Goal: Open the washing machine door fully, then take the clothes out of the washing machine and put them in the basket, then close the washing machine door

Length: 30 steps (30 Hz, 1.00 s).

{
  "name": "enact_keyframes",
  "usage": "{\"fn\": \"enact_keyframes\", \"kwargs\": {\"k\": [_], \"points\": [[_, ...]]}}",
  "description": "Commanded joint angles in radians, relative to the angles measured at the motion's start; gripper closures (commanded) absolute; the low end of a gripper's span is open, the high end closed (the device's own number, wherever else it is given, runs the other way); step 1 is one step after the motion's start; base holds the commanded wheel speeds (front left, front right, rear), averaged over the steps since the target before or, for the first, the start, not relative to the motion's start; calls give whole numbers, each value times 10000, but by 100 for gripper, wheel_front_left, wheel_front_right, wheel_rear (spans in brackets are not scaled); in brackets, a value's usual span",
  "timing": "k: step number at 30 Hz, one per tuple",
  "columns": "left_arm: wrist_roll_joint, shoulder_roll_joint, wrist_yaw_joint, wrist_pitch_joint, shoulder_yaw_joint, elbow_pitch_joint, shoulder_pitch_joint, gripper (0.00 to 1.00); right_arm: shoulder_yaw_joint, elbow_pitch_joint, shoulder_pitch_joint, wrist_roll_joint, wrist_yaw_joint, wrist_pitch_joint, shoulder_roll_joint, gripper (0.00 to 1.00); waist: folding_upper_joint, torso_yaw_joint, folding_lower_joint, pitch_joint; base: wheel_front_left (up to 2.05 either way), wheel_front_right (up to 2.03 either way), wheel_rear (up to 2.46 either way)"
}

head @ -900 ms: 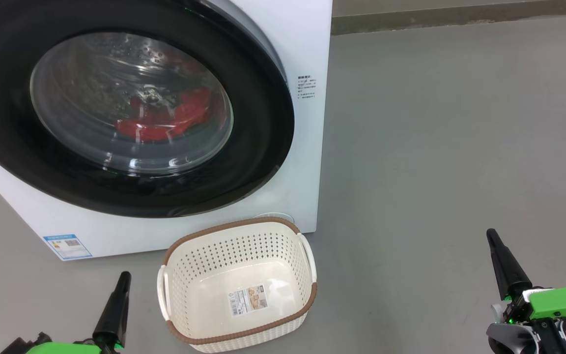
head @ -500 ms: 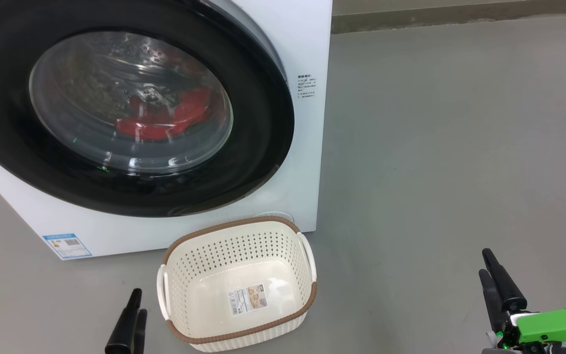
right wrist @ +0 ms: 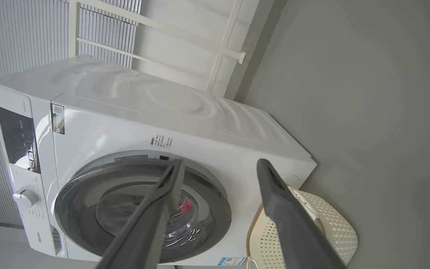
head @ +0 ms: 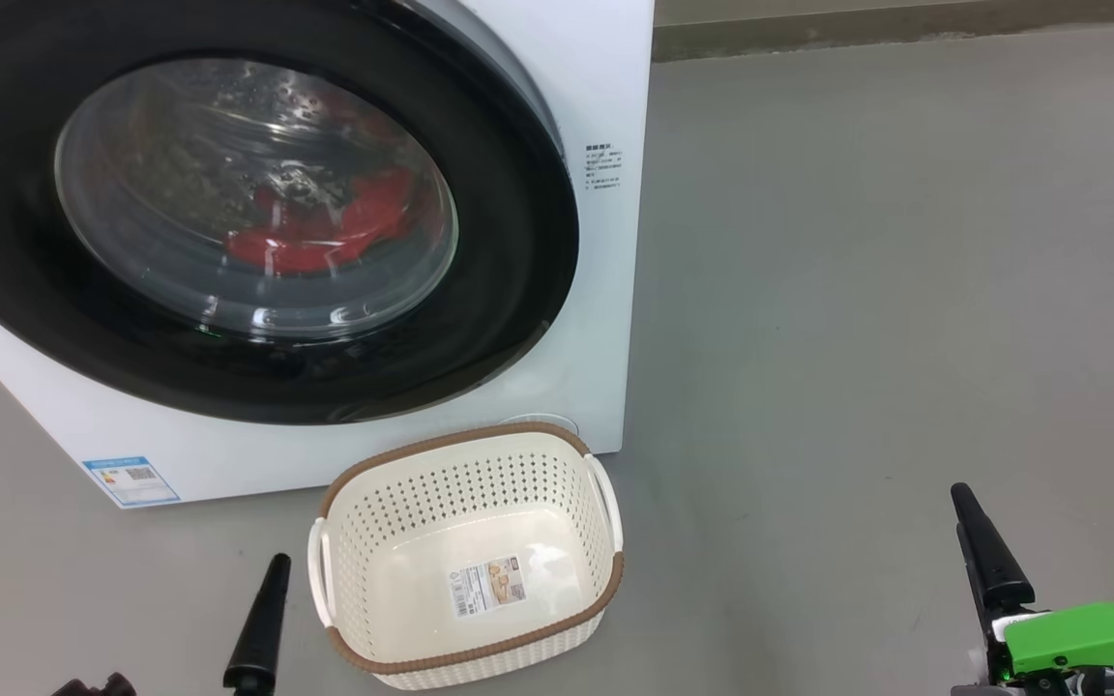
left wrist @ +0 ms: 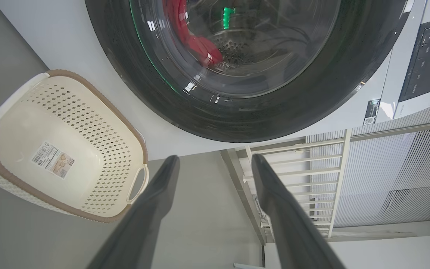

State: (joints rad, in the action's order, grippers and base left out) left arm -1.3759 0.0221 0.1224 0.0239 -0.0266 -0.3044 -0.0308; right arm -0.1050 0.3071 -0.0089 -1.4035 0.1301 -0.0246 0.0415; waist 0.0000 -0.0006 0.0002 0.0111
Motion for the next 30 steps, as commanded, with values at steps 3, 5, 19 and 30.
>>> {"fn": "enact_keyframes", "kwargs": {"k": [3,5,19,30], "points": [[701,143,24,-159,0,356,-493,0,148,-356,-446,677,3,185,229,0,0,-12,-1,15,0,0,0],[1043,146,25,-218,40,415,-514,0,176,-397,-463,976,3,244,254,0,0,-18,-1,20,0,0,0],[3060,164,33,-603,219,725,-592,0,269,-732,-488,3195,4,625,310,0,0,-52,-1,59,0,0,0],[4861,185,37,-928,325,764,-684,0,466,-919,-540,4836,4,949,386,0,0,-64,-1,106,0,0,0]]}}
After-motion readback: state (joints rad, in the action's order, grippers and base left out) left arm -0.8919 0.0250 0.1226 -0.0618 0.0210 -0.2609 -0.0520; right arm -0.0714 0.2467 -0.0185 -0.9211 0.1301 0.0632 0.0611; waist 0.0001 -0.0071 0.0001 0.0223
